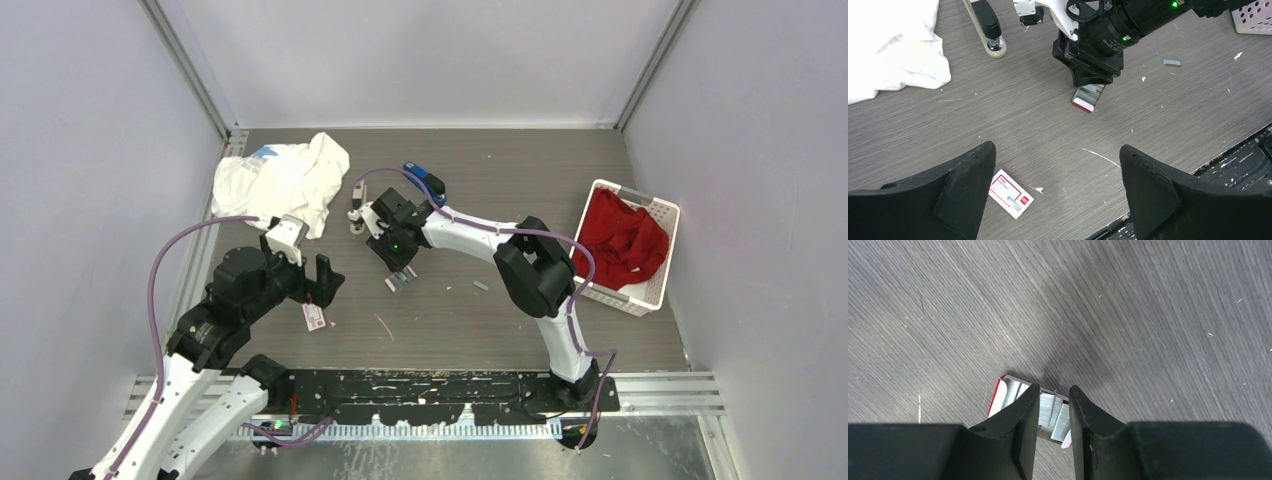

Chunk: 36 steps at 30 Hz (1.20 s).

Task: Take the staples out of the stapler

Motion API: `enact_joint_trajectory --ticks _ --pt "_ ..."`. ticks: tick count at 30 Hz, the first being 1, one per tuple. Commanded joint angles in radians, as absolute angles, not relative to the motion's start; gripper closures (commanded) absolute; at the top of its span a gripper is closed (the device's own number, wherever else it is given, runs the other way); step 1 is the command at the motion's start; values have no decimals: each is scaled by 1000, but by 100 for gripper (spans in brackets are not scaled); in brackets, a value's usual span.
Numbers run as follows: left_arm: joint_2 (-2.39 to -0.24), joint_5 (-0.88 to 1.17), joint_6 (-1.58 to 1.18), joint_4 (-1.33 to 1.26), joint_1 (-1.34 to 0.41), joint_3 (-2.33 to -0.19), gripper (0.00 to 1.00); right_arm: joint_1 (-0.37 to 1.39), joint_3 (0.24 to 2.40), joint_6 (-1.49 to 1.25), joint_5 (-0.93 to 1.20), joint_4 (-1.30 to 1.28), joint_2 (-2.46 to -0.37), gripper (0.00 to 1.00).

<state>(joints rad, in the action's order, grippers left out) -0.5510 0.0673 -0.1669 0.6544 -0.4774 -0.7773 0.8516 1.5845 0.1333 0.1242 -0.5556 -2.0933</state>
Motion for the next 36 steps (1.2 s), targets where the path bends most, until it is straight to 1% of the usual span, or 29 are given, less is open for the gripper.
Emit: enact_joint_trajectory --ticks 1,16,22,31,36 --pt "-543 85 -153 601 -472 -779 7 859 1623 146 128 -551 -2090 67" --pt "-543 87 -152 600 -471 -779 7 868 1626 149 138 -562 -2098 68" --pt "-543 87 -153 600 -471 -779 7 870 1626 150 136 -567 -2098 74" --pt "-543 87 -153 600 -469 -779 7 871 1626 152 126 -569 -2103 75" --pt "-542 89 -153 600 -469 -779 7 871 1626 151 123 -570 -2103 80"
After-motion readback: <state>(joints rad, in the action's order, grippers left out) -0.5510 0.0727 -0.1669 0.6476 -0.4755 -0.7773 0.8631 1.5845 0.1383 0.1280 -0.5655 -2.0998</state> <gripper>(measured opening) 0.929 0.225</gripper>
